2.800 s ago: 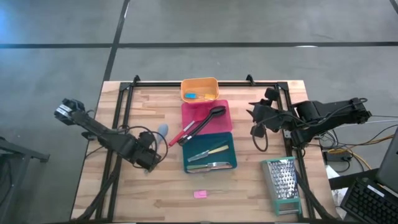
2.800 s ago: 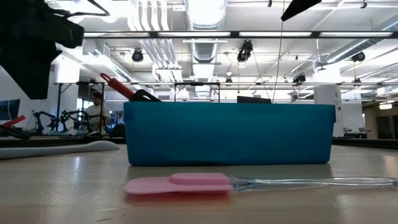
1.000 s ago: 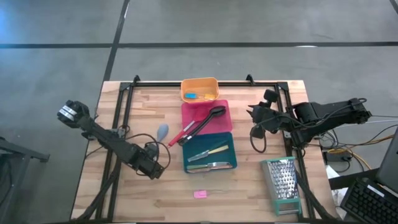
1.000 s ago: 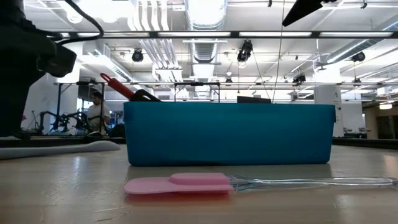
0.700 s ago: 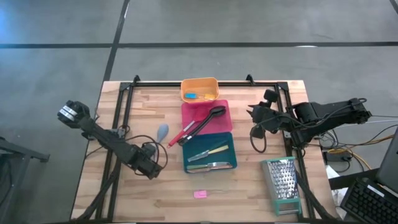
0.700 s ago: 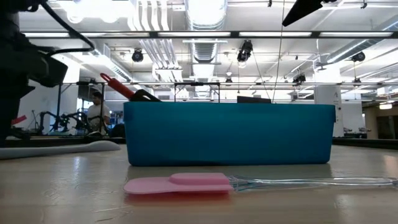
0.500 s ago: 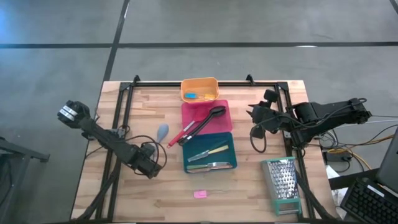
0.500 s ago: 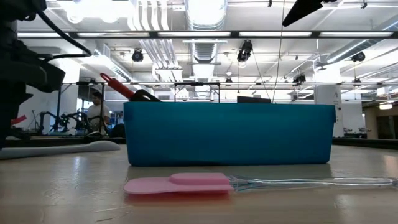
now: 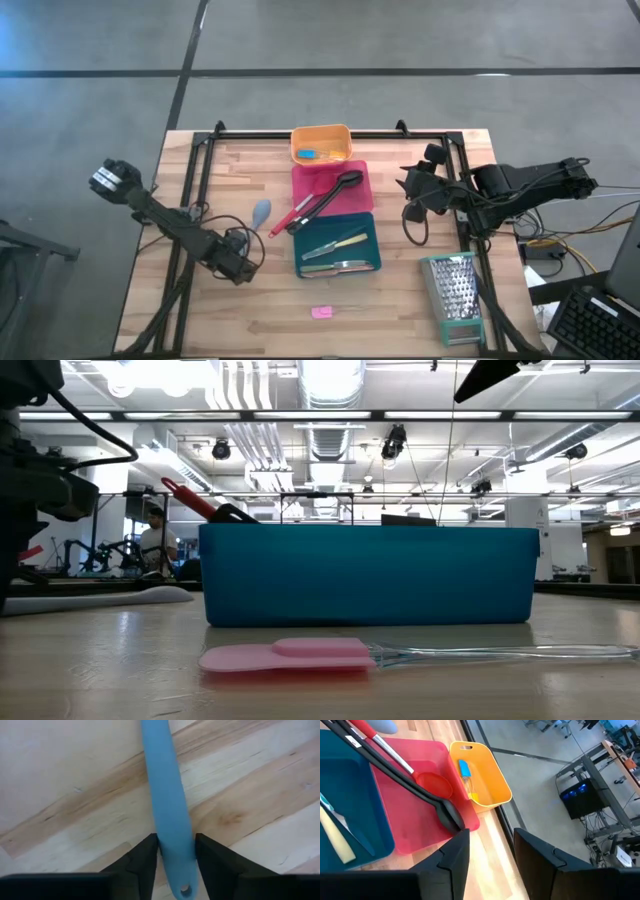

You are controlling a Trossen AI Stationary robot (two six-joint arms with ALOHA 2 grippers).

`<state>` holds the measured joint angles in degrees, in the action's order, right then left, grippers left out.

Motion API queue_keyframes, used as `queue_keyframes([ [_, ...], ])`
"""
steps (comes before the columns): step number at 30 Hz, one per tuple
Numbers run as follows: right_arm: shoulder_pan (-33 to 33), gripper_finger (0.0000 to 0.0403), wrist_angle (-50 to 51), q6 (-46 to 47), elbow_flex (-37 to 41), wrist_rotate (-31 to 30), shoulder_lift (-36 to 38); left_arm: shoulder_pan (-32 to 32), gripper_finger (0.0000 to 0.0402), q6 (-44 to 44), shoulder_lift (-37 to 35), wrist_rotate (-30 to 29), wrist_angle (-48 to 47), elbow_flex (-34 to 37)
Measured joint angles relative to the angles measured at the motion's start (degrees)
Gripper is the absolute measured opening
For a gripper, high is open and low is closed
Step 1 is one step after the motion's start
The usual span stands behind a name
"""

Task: Pick & Place Kitchen Items
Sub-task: Put the light blue serving spoon into the pink bin

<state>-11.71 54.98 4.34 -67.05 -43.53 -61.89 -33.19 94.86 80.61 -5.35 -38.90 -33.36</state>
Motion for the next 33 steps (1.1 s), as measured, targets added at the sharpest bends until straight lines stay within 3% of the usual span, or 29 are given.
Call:
queue_keyframes([
  [5, 0.0, 0.0157, 0.0, 0.0, 0.0, 0.0, 0.0, 0.0, 0.0089, -1.4, 0.5, -1.3, 0.0, 0.7],
  [11, 0.0, 0.0166, 0.0, 0.0, 0.0, 0.0, 0.0, 0.0, 0.0089, -2.7, -0.1, -5.1, -0.1, 1.0],
  [22, 0.0, 0.0182, 0.0, 0.0, 0.0, 0.0, 0.0, 0.3, 0.0089, -1.1, -4.7, -24.0, -6.1, 1.5],
  [33, 0.0, 0.0168, 0.0, 0.0, 0.0, 0.0, 0.0, 0.1, 0.0089, -1.5, -8.8, -30.0, -6.6, 1.0],
])
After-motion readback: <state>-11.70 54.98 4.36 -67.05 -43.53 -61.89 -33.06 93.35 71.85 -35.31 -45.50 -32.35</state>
